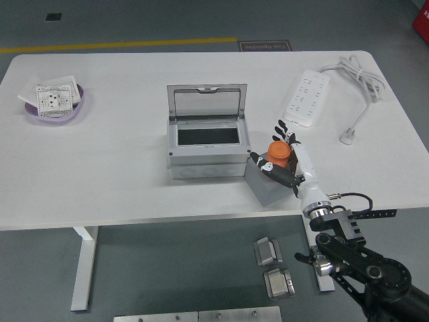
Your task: Pick up the cylinder from the cube,place it in the box,flap close box
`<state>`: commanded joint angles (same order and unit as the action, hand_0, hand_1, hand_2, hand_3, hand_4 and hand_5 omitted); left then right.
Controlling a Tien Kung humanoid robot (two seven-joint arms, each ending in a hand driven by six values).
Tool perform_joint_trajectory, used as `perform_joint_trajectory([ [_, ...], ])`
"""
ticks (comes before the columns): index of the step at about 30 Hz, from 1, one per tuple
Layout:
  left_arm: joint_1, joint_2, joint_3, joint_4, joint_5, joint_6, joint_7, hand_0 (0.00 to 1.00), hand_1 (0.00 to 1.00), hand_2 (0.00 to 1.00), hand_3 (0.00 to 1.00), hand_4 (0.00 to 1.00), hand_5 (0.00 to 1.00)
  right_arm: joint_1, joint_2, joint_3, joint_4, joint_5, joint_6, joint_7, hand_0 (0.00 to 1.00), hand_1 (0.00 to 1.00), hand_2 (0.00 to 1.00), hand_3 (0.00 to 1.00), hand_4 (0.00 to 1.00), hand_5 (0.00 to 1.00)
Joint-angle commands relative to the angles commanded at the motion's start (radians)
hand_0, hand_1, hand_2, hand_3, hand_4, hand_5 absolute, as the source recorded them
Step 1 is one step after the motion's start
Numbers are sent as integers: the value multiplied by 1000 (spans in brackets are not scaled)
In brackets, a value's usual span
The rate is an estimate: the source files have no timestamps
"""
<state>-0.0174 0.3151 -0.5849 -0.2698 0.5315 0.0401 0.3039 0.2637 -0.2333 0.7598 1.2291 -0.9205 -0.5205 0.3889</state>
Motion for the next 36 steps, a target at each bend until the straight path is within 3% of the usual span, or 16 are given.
perform_joint_trajectory([
  [18, 0, -3, -2, -1, 2, 5, -11, 724, 715, 695, 822, 753, 464, 12, -3, -10, -10, 61, -3, 12, 856, 864, 865, 953, 856, 207],
  [19, 0, -3, -2, -1, 1, 5, -11, 724, 714, 695, 821, 752, 463, 12, -3, -11, -8, 61, -5, 11, 826, 783, 755, 809, 612, 64],
  [24, 0, -4, -2, -2, 1, 7, -14, 724, 714, 695, 821, 752, 463, 14, -4, -18, -3, 47, -13, -3, 826, 783, 755, 809, 612, 64],
  [25, 0, -4, -2, -2, 1, 7, -14, 722, 713, 694, 821, 750, 461, 14, -4, -20, -3, 42, -15, -7, 774, 700, 646, 654, 308, 2],
  [30, 0, -4, -2, -2, -1, 8, -18, 722, 713, 694, 821, 750, 461, 15, -3, -29, -6, 17, -26, -29, 774, 700, 646, 654, 308, 2],
  [31, 0, -4, -2, -2, -1, 8, -19, 722, 713, 693, 820, 750, 460, 15, -3, -32, -7, 13, -27, -33, 762, 660, 574, 546, 247, 2],
  [36, 1, -4, -3, -2, -2, 11, -25, 722, 713, 693, 820, 750, 460, 18, -3, -47, -11, 4, -35, -47, 762, 660, 574, 546, 247, 2],
])
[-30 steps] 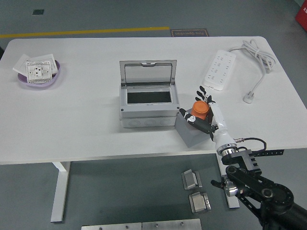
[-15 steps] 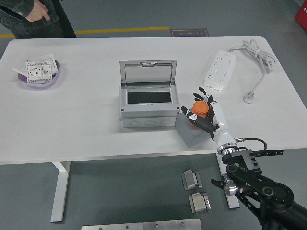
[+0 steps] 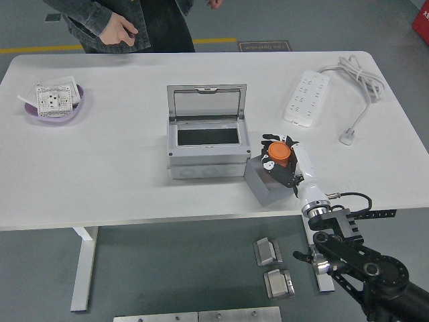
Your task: Pick up the cylinder from the cube,place it in the box,flap close box
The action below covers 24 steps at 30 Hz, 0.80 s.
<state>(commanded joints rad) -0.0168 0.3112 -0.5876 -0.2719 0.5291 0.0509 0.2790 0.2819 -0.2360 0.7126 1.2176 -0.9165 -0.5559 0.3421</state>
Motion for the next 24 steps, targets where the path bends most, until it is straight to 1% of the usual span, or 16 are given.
perform_joint_trajectory([
  [1, 0, 0, 0, 0, 0, 0, -1, 719, 711, 694, 819, 749, 460, 1, 0, -2, 0, 1, -1, -1, 745, 579, 488, 442, 268, 2],
  [6, 0, -1, 1, 0, -3, 1, -5, 719, 711, 694, 819, 749, 460, 11, 0, -8, 3, 1, -9, 0, 745, 579, 488, 442, 268, 2],
  [7, 0, -1, 1, 0, -4, 1, -5, 719, 712, 689, 818, 748, 459, 14, 0, -8, 4, 1, -11, 0, 733, 469, 307, 307, 169, 2],
  [12, 0, 0, 4, 1, -9, 1, -8, 719, 712, 689, 818, 748, 459, 28, -4, -7, 11, 0, -16, 1, 733, 469, 307, 307, 169, 2],
  [13, 0, 0, 6, 2, -11, 1, -9, 717, 709, 688, 817, 748, 459, 31, -6, -5, 14, -1, -18, 2, 677, 332, 257, 201, 38, 2],
  [18, 1, 0, 14, 4, -18, 2, -10, 717, 709, 688, 817, 748, 459, 45, -9, 1, 24, -8, -22, 0, 677, 332, 257, 201, 38, 2],
  [19, 1, 0, 16, 4, -20, 2, -10, 717, 708, 688, 817, 747, 460, 47, -9, 2, 26, -10, -23, -1, 549, 252, 248, 196, 9, 2],
  [24, 1, 0, 19, 4, -22, 2, -9, 717, 708, 688, 817, 747, 460, 58, -10, 5, 30, -22, -26, -7, 549, 252, 248, 196, 9, 2],
])
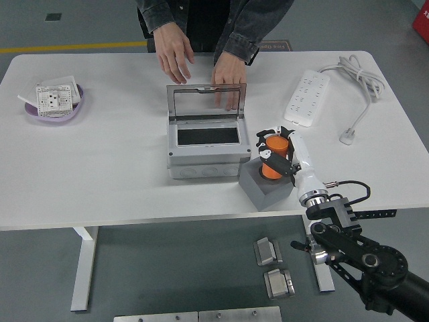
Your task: Pick up the cylinder from the cube,place it in the box,flap close box
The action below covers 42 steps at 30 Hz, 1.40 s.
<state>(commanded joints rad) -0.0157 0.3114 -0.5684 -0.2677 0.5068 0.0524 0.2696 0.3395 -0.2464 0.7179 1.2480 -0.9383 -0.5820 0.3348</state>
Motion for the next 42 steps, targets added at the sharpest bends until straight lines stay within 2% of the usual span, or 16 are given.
perform_joint_trajectory([
  [1, 0, 0, 0, 0, 0, 0, 0, 717, 706, 685, 813, 747, 460, 2, 0, 1, 1, -2, -1, -1, 366, 219, 245, 193, 2, 2],
  [6, 0, 0, 2, 0, -1, 0, 0, 717, 706, 685, 813, 747, 460, 13, -2, -4, 7, -22, -9, -11, 366, 219, 245, 193, 2, 2],
  [7, 0, 0, 3, 0, -1, 0, 0, 715, 706, 685, 813, 745, 462, 20, -2, -10, 10, -42, -15, -21, 330, 223, 243, 194, 2, 2],
  [9, 1, 0, 5, 1, -3, 0, 0, 715, 706, 685, 813, 745, 462, 36, -2, -23, 18, -80, -28, -45, 330, 223, 243, 194, 2, 2],
  [14, 0, 1, 16, 3, -11, 0, 2, 713, 706, 685, 813, 744, 463, 108, 6, -68, 30, -208, -61, -135, 326, 213, 240, 193, 2, 2],
  [18, 0, 2, 25, 5, -18, -1, 6, 713, 706, 685, 813, 744, 463, 168, 17, -100, 23, -334, -57, -220, 326, 213, 240, 193, 2, 2],
  [19, 1, 2, 28, 6, -22, -1, 7, 713, 705, 684, 812, 744, 464, 186, 21, -108, 17, -368, -49, -243, 106, 176, 243, 194, 2, 2],
  [21, 1, 3, 37, 8, -29, -3, 11, 713, 705, 684, 812, 744, 464, 225, 31, -129, 0, -448, -28, -297, 106, 176, 243, 194, 2, 2],
  [24, 1, 4, 47, 11, -37, -5, 16, 713, 705, 684, 812, 744, 464, 284, 47, -168, -33, -559, 9, -369, 106, 176, 243, 194, 2, 2],
  [25, 1, 4, 50, 12, -40, -5, 17, 713, 705, 684, 812, 743, 464, 303, 53, -182, -46, -596, 20, -392, 2, 143, 243, 191, 2, 2],
  [30, -1, 6, 61, 14, -48, -5, 19, 713, 705, 684, 812, 743, 464, 405, 90, -279, -131, -733, 79, -481, 2, 143, 243, 191, 2, 2],
  [34, -3, 7, 64, 13, -48, -6, 20, 713, 706, 684, 812, 741, 464, 485, 123, -364, -210, -779, 113, -501, 2, 139, 244, 189, 2, 2],
  [42, -7, 10, 75, 13, -52, -5, 20, 713, 705, 684, 814, 742, 465, 619, 180, -504, -369, -725, 143, -482, 16, 149, 264, 209, 2, 2],
])
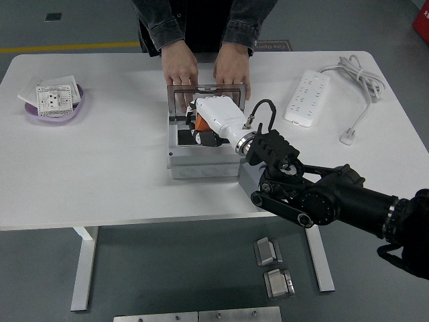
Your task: Pick up the cylinder from the cube,place it in the box,flap close box
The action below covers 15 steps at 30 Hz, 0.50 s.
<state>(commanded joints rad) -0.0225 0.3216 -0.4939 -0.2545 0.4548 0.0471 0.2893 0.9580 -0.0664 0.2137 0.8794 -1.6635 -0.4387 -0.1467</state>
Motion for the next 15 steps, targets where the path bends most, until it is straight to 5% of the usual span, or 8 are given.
perform_joint_trajectory([
  [12, -4, 0, 0, -2, 5, 0, -1, 714, 705, 684, 814, 743, 469, 61, 23, -65, -117, 13, 61, 31, 66, 192, 350, 280, 55, 2],
  [13, -4, 0, 0, -2, 5, 0, -1, 715, 708, 685, 814, 745, 471, 62, 24, -68, -119, 11, 61, 32, 480, 520, 626, 745, 379, 116],
  [15, -4, 1, -1, -2, 6, 0, -1, 715, 708, 685, 814, 745, 471, 64, 26, -73, -124, 8, 59, 34, 480, 520, 626, 745, 379, 116],
])
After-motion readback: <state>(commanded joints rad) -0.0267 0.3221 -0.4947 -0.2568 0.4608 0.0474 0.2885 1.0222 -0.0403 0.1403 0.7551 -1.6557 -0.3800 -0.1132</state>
